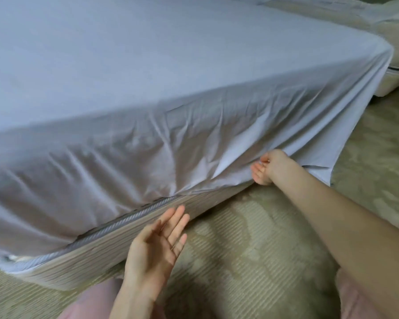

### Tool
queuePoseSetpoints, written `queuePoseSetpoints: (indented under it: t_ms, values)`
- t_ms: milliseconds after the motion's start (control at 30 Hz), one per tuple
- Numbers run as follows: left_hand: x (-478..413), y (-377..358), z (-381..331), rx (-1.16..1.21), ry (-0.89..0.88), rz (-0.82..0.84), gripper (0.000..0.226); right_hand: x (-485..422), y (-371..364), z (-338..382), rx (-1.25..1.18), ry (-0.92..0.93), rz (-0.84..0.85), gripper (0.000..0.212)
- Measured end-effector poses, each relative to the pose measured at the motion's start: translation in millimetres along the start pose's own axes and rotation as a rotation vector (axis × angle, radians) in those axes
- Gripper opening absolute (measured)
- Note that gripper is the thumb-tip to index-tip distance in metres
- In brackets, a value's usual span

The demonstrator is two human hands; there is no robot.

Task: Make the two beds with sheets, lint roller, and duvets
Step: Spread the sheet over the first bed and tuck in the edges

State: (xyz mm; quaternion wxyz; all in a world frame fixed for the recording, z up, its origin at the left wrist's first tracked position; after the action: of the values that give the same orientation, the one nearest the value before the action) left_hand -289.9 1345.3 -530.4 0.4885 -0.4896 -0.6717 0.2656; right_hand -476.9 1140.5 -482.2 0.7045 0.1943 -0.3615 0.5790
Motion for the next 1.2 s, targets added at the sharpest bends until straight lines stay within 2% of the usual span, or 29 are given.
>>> queuePoseSetpoints:
  t_ms: [67, 133, 200, 267, 333, 433, 467, 533, 567, 633, 767, 833, 933, 1000, 1200]
  values:
    - [-16, -27, 18, 0.007, -0.003, 0.033, 0.075, -25, 19, 46, 0.028, 0.071, -0.012, 0.019]
    - [-43, -65, 39, -0.013, 0.004, 0.024, 0.057, -51, 30, 83, 0.307, 0.148, -0.042, 0.028]
    - [-78, -103, 55, -0.071, -0.021, -0.077, 0.026, -73, 25, 105, 0.426, 0.228, 0.014, 0.040]
    - [-122, -137, 70, -0.060, -0.063, -0.181, 0.027, -100, 22, 118, 0.451, 0.258, 0.053, 0.043]
    - [-160, -158, 76, -0.038, -0.105, -0.250, 0.030, -132, 33, 128, 0.461, 0.254, -0.013, 0.043]
    - [-189, -164, 76, 0.007, -0.185, -0.330, 0.023, -170, 44, 136, 0.516, 0.170, 0.061, 0.016]
    - [-192, -165, 77, 0.020, -0.219, -0.338, 0.024, -178, 45, 140, 0.612, 0.209, 0.094, 0.017]
    - [-195, -171, 81, 0.051, -0.284, -0.343, 0.029, -190, 47, 149, 0.740, 0.401, 0.144, 0.014]
    - [-195, -173, 85, 0.070, -0.322, -0.356, 0.030, -193, 49, 150, 0.759, 0.487, 0.165, 0.011]
    - [-197, -177, 93, 0.113, -0.403, -0.413, 0.031, -194, 49, 149, 0.707, 0.546, 0.199, 0.010]
    - [-200, -185, 107, 0.181, -0.499, -0.521, 0.027, -200, 49, 139, 0.585, 0.377, 0.194, 0.031]
    - [-203, -191, 103, 0.123, -0.502, -0.540, 0.023, -197, 46, 141, 0.610, 0.407, 0.184, 0.038]
    - [-201, -193, 90, 0.002, -0.453, -0.569, 0.026, -195, 47, 151, 0.663, 0.438, 0.139, 0.031]
    - [-196, -193, 90, -0.026, -0.387, -0.562, 0.026, -197, 47, 155, 0.705, 0.439, 0.123, 0.036]
    - [-187, -195, 93, -0.139, -0.234, -0.612, 0.030, -193, 50, 166, 0.809, 0.511, 0.204, 0.035]
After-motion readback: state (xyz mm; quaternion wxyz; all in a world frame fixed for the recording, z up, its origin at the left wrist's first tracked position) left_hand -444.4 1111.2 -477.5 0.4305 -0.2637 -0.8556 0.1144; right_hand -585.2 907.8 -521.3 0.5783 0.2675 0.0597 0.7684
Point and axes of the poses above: each hand's wrist, its own x-axis away from the middle knuckle, its own y-axis out of the back of the hand, z = x × y, the point moved 9 cm from there along -x, towards the middle knuckle, and after that the axes turned 4 degrees about z, right-handed, at the moved point
